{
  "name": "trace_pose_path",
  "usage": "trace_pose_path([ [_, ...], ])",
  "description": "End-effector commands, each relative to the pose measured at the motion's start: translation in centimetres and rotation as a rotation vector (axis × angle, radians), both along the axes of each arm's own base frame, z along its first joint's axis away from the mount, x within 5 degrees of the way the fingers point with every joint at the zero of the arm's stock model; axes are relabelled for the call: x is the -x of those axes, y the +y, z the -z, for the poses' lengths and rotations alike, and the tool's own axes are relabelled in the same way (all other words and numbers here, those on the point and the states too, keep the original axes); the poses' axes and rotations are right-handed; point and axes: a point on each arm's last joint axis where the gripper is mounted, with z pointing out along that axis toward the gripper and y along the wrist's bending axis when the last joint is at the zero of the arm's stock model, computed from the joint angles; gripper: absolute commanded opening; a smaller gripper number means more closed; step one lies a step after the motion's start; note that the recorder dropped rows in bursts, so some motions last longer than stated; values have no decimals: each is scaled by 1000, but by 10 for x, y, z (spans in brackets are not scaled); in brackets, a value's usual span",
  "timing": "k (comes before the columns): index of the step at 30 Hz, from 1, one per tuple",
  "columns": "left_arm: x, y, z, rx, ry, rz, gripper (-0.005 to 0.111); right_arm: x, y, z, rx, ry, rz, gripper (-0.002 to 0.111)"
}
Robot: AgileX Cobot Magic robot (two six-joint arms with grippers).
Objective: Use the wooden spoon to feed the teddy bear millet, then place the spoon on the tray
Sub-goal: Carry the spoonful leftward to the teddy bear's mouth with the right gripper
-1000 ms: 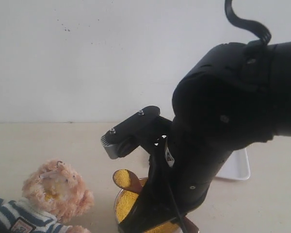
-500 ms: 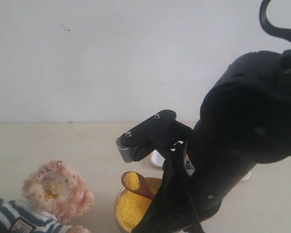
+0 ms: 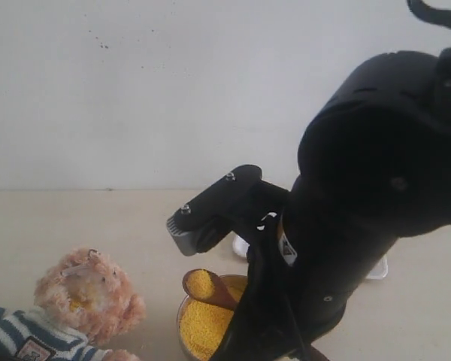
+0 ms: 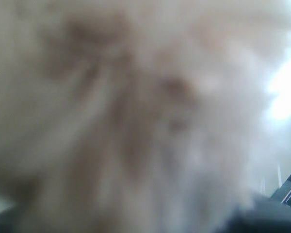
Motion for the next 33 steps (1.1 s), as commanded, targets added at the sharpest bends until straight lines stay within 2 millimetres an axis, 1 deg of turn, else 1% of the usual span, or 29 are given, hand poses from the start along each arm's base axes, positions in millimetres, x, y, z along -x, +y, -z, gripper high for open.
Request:
trace_pose_path([
  [1,0,-1,-1,22,-6,1,4,0,8,-16,-6,-56,-38,3],
  [3,0,-1,-1,22,-6,1,4,-2,16,-17,16,-52,-47,3],
  [7,0,-1,-1,22,-6,1,4,-2,40,-14,64,-51,-90,3],
  [13,0,-1,-1,22,-6,1,4,2,75,-9,67,-56,-150,3],
  [20,0,-1,-1,22,-6,1,4,5,106,0,87,-55,-211,3],
  [25,0,-1,-1,22,-6,1,4,2,118,2,102,-66,-224,3],
  [31,0,-1,-1,22,-6,1,4,-5,126,-1,110,-112,-227,3],
  [33,0,-1,-1,22,-6,1,4,-7,126,1,127,-129,-230,3],
])
